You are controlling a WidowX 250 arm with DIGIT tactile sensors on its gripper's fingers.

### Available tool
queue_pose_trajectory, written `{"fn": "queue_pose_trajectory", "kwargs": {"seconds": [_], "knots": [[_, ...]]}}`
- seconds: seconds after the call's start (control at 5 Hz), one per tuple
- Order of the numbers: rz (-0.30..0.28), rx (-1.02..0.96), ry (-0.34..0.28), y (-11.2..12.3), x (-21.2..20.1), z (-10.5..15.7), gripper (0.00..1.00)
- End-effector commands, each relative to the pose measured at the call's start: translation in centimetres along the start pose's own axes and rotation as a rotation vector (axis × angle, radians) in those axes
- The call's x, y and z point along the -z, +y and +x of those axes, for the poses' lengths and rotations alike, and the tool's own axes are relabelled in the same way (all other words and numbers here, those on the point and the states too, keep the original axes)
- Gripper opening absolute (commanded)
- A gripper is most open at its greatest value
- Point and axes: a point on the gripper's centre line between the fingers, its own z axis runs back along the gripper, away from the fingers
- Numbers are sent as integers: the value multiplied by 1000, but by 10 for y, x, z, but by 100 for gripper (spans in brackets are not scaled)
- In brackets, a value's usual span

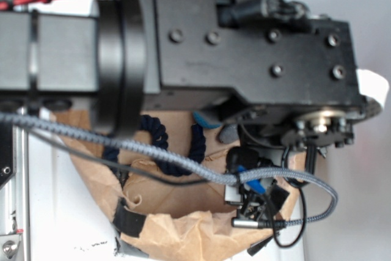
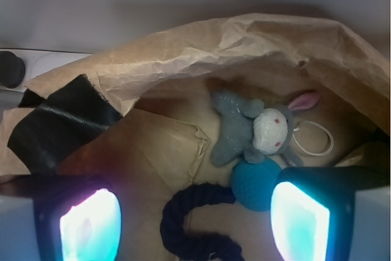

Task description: Grab the gray animal.

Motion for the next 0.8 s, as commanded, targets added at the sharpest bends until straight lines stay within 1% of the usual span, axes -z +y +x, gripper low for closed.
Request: {"fn": "queue_pose_trajectory", "kwargs": {"seconds": [0.0, 0.2, 0.4, 0.6], "knots": [[5, -8, -63, -1, -17, 8, 100], [3, 5, -70, 15, 3, -9, 100], [25, 24, -85, 23, 19, -31, 100], [32, 14, -98, 22, 28, -47, 100]]}}
